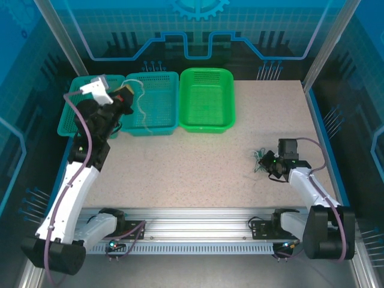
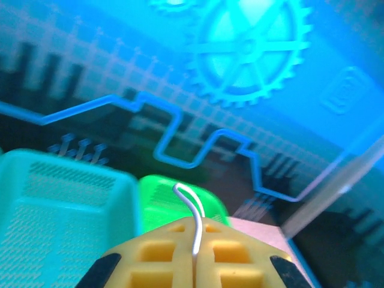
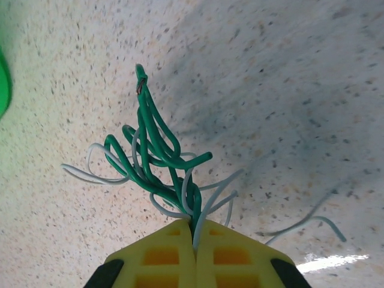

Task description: Untangle the cables

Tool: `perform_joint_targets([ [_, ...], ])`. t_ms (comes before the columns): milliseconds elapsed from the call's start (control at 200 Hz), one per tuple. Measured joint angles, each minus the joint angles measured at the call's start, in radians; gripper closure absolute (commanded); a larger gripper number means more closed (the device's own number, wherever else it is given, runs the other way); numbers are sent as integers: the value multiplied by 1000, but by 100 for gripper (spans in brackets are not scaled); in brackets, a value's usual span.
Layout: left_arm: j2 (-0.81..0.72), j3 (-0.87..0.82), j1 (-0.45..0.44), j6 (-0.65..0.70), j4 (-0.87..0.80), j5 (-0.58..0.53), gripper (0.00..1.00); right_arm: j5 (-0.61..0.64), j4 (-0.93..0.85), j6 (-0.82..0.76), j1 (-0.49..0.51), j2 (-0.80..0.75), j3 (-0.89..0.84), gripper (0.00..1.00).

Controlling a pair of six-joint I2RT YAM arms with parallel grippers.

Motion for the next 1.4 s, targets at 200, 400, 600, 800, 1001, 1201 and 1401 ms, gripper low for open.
perform_joint_targets([
  [200, 191, 417, -93, 57, -51, 22, 100, 11, 10, -3, 17, 34, 3, 100],
  [400, 371, 841, -76, 147, -140, -10, 100, 9, 7, -24, 20, 34, 34, 100],
  [600, 540, 1041, -41, 240, -194, -57, 100, -1, 5, -27, 23, 31, 39, 100],
  [800, 657, 1062, 6, 281, -246, -89, 100, 0, -8, -33, 30, -4, 39, 100],
  [1001, 699, 957, 68, 274, -263, -104, 100, -5, -9, -34, 31, -11, 39, 100],
  [1201, 761, 729, 119, 239, -229, -89, 98, -21, -21, -34, 31, -16, 39, 100],
  [1401, 800, 495, 121, 184, -197, -55, 54, -69, -57, -46, 34, -56, 75, 100],
])
